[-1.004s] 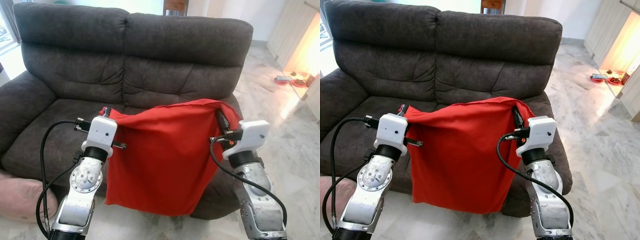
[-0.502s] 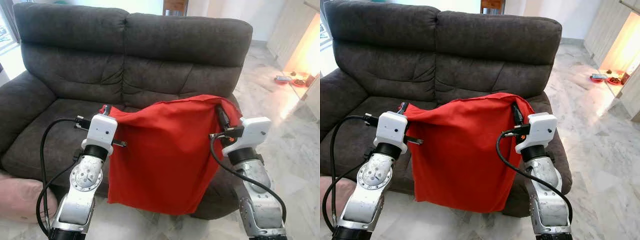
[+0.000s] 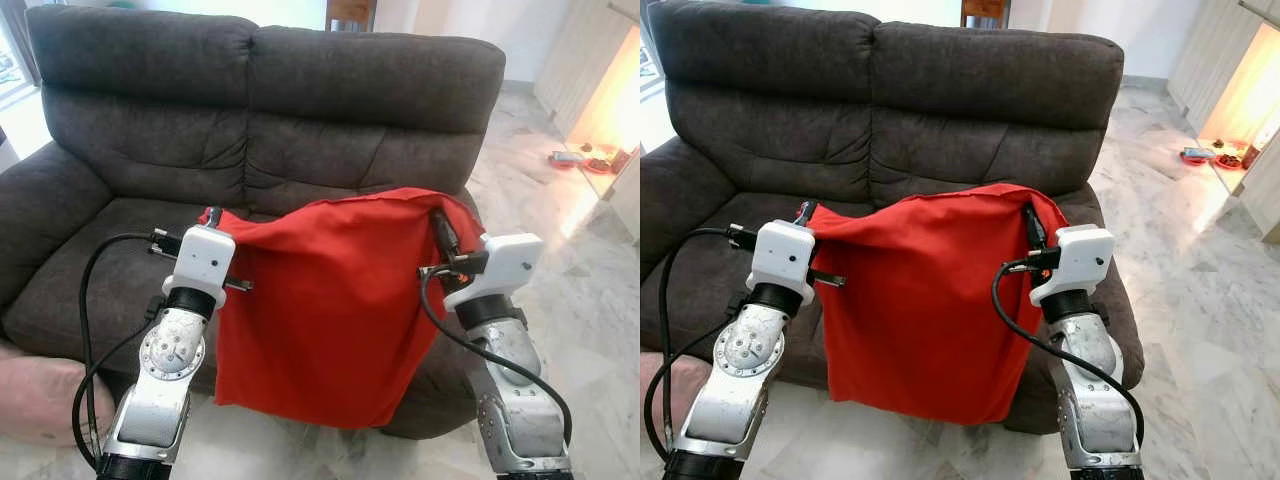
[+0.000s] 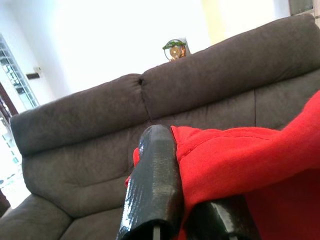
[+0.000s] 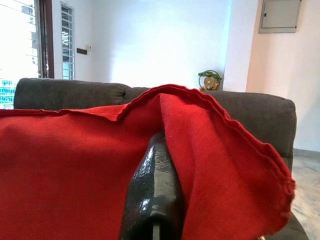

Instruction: Move the pillow to the sofa from floor

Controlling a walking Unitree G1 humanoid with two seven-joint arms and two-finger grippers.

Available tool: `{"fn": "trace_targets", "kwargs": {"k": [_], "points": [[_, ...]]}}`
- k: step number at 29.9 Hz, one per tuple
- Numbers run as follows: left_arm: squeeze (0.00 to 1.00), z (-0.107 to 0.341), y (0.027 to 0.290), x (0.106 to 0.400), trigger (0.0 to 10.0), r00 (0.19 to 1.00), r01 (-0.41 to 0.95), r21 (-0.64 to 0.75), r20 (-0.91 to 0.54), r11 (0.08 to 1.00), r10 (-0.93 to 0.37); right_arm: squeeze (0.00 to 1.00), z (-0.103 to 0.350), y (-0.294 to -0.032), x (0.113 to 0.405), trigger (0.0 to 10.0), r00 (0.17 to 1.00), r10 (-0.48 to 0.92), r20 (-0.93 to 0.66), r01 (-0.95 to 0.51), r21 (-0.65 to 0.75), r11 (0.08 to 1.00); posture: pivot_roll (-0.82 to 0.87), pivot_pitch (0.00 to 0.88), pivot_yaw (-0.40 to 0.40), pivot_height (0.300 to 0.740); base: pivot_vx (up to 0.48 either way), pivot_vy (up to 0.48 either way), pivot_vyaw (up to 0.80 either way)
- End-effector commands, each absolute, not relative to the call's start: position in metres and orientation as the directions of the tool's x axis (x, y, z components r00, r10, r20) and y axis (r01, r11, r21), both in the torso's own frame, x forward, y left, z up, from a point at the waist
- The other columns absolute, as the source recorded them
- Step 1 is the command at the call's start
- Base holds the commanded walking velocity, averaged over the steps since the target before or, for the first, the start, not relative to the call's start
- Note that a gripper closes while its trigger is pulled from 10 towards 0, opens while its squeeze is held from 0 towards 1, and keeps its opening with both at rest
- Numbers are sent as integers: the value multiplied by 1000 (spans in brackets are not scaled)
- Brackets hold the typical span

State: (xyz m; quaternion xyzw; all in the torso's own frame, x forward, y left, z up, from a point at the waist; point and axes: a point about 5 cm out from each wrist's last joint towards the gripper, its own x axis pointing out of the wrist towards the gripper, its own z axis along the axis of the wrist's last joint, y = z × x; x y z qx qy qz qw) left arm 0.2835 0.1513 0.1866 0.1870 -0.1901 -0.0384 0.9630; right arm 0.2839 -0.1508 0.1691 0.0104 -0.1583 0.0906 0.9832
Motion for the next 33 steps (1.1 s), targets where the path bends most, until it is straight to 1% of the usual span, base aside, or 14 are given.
{"fn": "trace_targets", "kwargs": {"k": [1,15,19,33], "points": [[0,218,149,281,10000,864,-42,367,480,929,-150,0,194,-145,283,10000,889,196,415,-207,-18,978,134,7,-48,740,0,0,0],[0,220,150,281,10000,863,-51,372,483,927,-146,0,196,-144,282,10000,883,204,422,-217,-17,976,136,9,-47,740,0,0,0],[0,220,150,281,10000,863,-52,371,484,927,-146,0,196,-144,282,10000,884,204,421,-217,-17,976,135,9,-47,740,120,0,0],[0,220,150,281,10000,862,-54,372,485,927,-144,0,195,-143,282,10000,886,206,416,-221,-14,975,137,10,-47,740,259,0,0]]}}
